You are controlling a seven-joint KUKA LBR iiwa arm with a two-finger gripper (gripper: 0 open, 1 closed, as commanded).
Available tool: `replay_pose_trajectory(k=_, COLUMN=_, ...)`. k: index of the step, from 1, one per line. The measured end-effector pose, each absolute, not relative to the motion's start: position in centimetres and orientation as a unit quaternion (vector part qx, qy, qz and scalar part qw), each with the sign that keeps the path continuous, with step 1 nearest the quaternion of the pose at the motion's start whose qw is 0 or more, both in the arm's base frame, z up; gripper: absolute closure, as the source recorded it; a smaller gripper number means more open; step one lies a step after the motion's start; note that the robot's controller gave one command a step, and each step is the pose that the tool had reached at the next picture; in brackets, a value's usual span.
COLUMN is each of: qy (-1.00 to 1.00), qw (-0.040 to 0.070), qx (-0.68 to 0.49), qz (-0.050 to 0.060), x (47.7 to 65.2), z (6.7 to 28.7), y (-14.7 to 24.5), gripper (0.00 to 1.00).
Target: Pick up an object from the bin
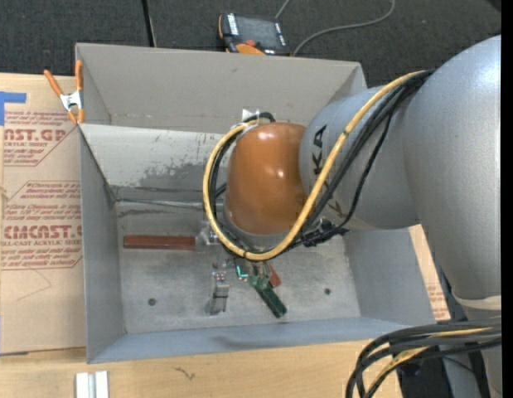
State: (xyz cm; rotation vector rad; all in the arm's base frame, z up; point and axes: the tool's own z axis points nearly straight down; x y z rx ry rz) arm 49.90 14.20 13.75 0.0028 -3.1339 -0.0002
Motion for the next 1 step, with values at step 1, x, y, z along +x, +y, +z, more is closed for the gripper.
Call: replay_pose_trajectory(k=1, qy=-1.000, qw=-0.004, qx=-0.013, qz=-0.001, x=55.55, z=17.08, y=13.64, gripper=0.00)
